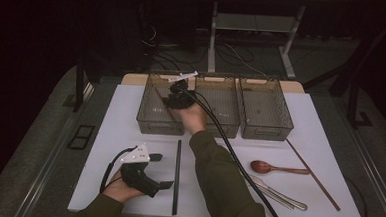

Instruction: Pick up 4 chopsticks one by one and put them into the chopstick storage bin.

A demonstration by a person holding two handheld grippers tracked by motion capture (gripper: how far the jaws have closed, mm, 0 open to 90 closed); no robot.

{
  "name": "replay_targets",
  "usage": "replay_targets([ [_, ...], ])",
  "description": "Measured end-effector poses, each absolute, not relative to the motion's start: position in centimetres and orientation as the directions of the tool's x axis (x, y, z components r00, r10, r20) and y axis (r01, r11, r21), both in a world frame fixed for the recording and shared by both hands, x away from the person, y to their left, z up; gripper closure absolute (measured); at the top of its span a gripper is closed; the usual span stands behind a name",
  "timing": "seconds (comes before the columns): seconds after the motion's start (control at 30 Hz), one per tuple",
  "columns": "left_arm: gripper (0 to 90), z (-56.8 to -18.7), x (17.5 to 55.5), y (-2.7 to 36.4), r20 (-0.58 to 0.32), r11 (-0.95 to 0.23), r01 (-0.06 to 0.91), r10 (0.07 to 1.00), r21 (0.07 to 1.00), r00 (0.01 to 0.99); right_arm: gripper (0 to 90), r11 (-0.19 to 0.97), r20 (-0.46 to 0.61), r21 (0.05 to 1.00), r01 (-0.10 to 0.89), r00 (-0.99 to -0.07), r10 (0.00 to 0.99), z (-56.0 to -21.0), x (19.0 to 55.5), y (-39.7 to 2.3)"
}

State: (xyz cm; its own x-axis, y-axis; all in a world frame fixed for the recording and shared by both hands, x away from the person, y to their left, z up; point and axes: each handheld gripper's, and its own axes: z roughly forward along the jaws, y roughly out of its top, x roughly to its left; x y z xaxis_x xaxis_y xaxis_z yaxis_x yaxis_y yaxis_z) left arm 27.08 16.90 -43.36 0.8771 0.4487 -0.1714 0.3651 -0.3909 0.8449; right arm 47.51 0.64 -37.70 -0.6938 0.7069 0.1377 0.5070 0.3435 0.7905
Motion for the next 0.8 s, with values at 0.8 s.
replay_targets([
  [0.8, 0.0, -43.6, 27.1, 16.7, -0.163, -0.413, 0.367, 0.451, 0.833, 0.877, 35.1, 0.388, 0.15, 0.787, 0.479, -0.76, 0.632, -34.6, 43.4, -8.5],
])
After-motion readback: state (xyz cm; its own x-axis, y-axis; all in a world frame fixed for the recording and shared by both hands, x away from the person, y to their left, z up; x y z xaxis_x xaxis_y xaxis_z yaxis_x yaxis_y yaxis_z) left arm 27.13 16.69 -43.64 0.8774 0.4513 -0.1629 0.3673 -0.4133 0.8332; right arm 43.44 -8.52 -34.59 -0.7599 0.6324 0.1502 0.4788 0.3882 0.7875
